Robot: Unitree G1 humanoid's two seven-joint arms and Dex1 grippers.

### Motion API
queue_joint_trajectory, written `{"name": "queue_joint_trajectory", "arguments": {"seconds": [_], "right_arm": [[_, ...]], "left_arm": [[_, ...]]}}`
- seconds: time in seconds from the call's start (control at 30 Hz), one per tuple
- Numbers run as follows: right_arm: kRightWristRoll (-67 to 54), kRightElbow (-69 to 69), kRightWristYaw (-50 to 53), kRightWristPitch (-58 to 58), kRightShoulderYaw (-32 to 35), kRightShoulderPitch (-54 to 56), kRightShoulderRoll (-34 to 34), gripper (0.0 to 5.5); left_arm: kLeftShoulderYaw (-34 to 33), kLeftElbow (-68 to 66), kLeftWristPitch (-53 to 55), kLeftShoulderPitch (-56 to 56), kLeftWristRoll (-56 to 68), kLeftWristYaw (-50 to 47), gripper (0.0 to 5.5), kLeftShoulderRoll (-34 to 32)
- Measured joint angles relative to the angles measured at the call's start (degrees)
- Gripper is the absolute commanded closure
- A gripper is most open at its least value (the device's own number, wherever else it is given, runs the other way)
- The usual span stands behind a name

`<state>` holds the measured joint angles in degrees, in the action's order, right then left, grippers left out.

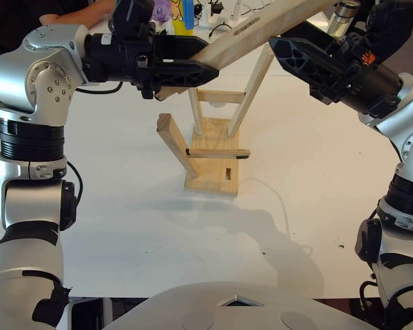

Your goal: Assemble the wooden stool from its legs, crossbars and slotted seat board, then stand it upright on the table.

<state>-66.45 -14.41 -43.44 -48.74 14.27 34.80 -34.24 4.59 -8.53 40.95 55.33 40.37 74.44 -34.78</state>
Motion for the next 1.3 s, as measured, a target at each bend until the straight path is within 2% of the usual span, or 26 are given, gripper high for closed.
{"name": "queue_joint_trajectory", "arguments": {"seconds": [0.63,0.87,1.23,1.27,1.3], "right_arm": [[-1.55,2.55,-0.05,0.83,2.89,-0.63,0.15,2.23],[-2.22,1.53,-0.59,0.33,2.49,-0.75,0.17,3.18],[-2.67,1.58,-1.73,-0.11,2.40,-1.18,0.16,3.27],[-2.65,1.64,-1.73,-0.11,2.45,-1.20,0.15,3.27],[-2.65,1.72,-1.74,-0.02,2.68,-1.21,0.15,3.27]], "left_arm": [[0.35,-2.20,2.91,-0.19,-2.07,5.59,3.44,-0.35],[0.70,-2.46,3.42,-0.19,-2.42,6.89,3.44,-0.33],[0.98,-2.56,1.35,-0.19,-4.11,7.94,3.44,-0.29],[0.91,-2.56,0.66,-0.19,-4.47,7.91,3.07,-0.15],[0.65,-2.57,-0.09,-0.19,-4.63,7.54,2.99,0.27]]}}
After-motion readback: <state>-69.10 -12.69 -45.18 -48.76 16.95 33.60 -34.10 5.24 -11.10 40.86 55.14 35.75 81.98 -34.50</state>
